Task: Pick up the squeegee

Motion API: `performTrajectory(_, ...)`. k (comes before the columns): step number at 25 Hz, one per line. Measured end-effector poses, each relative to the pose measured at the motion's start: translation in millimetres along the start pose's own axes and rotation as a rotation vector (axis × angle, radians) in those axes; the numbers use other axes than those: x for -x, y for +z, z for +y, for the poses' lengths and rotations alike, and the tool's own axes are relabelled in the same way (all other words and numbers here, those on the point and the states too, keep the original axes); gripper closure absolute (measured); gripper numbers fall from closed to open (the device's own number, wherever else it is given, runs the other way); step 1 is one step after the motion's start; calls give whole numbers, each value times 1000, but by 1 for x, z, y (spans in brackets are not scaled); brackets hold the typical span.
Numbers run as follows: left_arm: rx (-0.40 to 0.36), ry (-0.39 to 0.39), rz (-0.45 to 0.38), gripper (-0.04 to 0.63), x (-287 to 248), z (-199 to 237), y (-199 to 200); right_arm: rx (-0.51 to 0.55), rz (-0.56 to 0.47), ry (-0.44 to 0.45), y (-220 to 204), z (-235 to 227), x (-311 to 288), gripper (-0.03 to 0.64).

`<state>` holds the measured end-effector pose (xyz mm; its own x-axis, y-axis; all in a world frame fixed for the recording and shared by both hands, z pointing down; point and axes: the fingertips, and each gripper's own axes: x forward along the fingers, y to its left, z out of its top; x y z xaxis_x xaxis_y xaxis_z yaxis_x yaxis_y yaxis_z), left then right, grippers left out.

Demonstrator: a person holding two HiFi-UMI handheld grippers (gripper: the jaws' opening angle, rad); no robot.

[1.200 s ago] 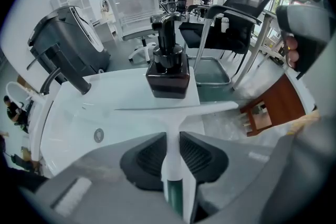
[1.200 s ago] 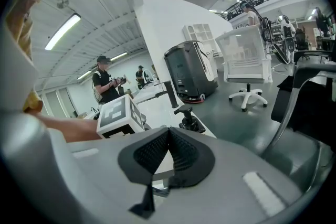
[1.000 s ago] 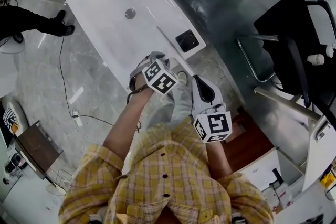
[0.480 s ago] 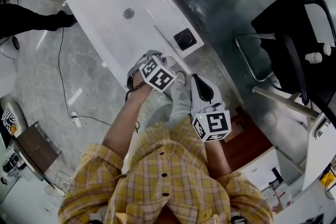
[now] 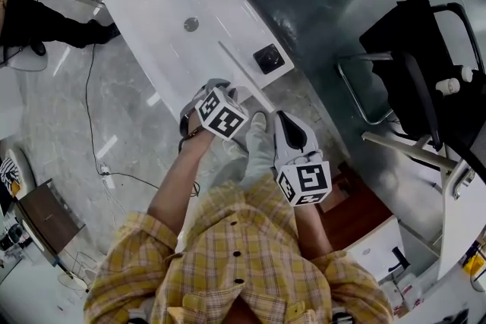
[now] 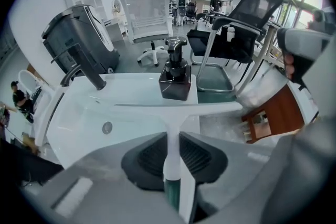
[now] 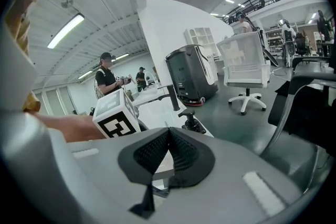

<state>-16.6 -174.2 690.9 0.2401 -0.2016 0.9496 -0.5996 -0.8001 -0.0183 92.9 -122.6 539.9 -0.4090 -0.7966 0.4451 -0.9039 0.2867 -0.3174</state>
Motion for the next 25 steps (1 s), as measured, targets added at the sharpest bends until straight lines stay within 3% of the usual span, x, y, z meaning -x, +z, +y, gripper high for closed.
performTrajectory(12, 100, 79, -168, 518, 58, 4, -4, 61, -12, 43, 2, 32, 24, 618)
performTrajectory(25, 363, 114, -465, 520, 127, 13, -10, 114, -38, 46, 9, 69, 48, 618)
